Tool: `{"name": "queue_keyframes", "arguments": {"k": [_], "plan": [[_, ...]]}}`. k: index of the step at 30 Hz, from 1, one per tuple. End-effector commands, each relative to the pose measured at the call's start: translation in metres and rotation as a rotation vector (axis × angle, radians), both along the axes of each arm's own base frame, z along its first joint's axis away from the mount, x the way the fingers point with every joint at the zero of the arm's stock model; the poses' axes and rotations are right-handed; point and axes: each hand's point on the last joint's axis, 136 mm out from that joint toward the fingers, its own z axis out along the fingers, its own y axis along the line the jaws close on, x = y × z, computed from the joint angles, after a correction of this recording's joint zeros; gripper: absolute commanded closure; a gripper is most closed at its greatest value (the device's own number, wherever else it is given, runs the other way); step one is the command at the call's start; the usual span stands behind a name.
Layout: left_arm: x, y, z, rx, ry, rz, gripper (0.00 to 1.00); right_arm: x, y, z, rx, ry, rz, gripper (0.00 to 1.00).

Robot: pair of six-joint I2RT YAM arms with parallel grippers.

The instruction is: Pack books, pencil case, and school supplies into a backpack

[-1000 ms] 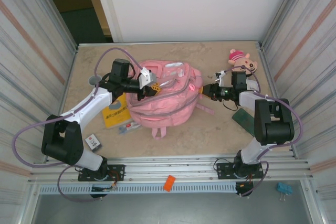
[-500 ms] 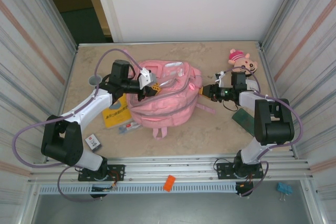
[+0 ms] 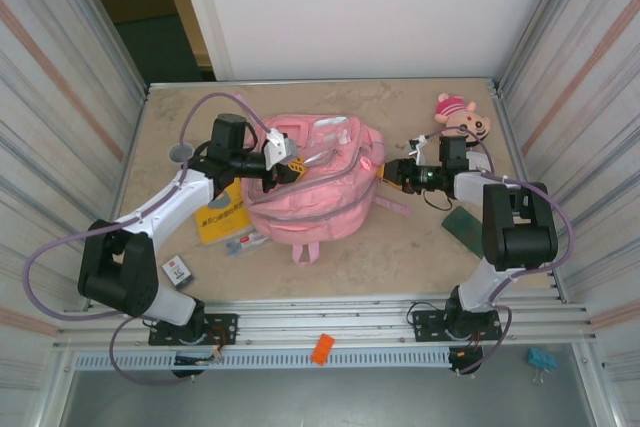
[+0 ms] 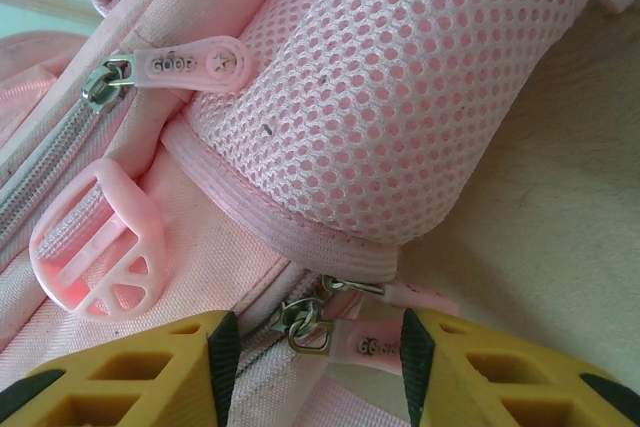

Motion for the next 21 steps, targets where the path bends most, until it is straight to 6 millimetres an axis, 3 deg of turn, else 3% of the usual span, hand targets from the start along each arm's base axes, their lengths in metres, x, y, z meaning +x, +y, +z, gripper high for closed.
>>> {"name": "queue_keyframes", "arguments": {"k": [1, 8, 17, 21], "plan": [[-0.005, -0.002, 0.053, -0.108, -0.156, -0.053, 1.00, 0.002, 0.010, 0.015, 0.055, -0.023, 0.044, 0.52], [-0.001, -0.001, 0.051, -0.095, -0.166, -0.025, 1.00, -0.009, 0.012, 0.024, 0.083, -0.014, 0.066, 0.78], [0.000, 0.000, 0.052, -0.097, -0.170, -0.013, 1.00, -0.011, 0.012, 0.023, 0.085, -0.004, 0.064, 0.91], [0.019, 0.006, 0.044, -0.053, -0.175, 0.109, 1.00, -0.014, 0.011, 0.028, 0.085, 0.006, 0.056, 0.94]]}}
